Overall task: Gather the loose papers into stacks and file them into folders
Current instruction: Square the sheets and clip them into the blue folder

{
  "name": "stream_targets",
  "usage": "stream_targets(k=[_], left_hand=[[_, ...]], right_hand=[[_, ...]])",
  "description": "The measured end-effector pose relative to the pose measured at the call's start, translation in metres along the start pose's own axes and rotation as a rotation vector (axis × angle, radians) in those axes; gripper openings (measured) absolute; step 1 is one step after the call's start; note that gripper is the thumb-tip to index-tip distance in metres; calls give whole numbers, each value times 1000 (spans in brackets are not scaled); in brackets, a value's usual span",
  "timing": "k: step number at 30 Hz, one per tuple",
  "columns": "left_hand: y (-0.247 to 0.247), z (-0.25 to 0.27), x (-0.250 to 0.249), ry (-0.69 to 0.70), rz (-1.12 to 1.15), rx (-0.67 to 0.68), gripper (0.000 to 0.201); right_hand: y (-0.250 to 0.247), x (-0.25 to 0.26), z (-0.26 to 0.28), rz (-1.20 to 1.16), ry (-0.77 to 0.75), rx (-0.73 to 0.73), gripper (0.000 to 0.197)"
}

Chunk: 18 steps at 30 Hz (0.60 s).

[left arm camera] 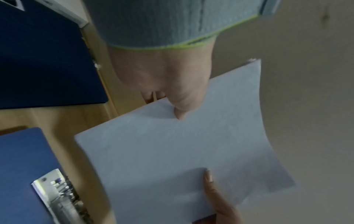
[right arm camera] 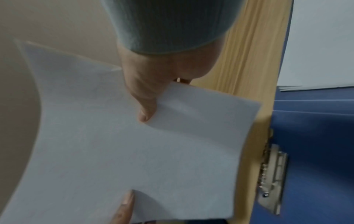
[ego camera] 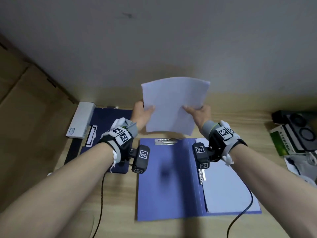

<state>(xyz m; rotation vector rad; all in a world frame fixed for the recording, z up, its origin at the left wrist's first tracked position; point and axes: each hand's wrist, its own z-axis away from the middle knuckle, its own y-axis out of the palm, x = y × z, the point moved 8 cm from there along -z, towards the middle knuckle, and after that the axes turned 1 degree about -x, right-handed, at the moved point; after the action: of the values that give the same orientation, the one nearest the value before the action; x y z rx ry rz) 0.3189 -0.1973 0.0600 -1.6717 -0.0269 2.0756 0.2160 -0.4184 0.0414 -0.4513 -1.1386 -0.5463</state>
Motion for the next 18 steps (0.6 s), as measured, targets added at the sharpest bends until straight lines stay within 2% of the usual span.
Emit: stream_targets(k=[4, 8, 12, 16, 17, 18], left_hand=[[-3, 12, -23, 75, 112, 45, 20], [-3, 34, -8, 17, 113, 86, 23], [5, 68, 57, -164, -1, 179, 16], [10, 106, 134, -323, -109, 236, 9], [12, 115, 151, -360, -121, 247, 10], [12, 122, 168, -393, -130, 244, 21]], right_hand=[[-16, 20, 11, -65, -48, -78, 10], [-21, 1, 33, -12, 5, -39, 15], [-29, -67, 61, 107, 165, -12, 33], [-36, -141, 95, 246, 274, -9, 17], [-38, -160, 102, 287, 305, -8, 14], [-39, -178, 108, 321, 329, -10, 17]])
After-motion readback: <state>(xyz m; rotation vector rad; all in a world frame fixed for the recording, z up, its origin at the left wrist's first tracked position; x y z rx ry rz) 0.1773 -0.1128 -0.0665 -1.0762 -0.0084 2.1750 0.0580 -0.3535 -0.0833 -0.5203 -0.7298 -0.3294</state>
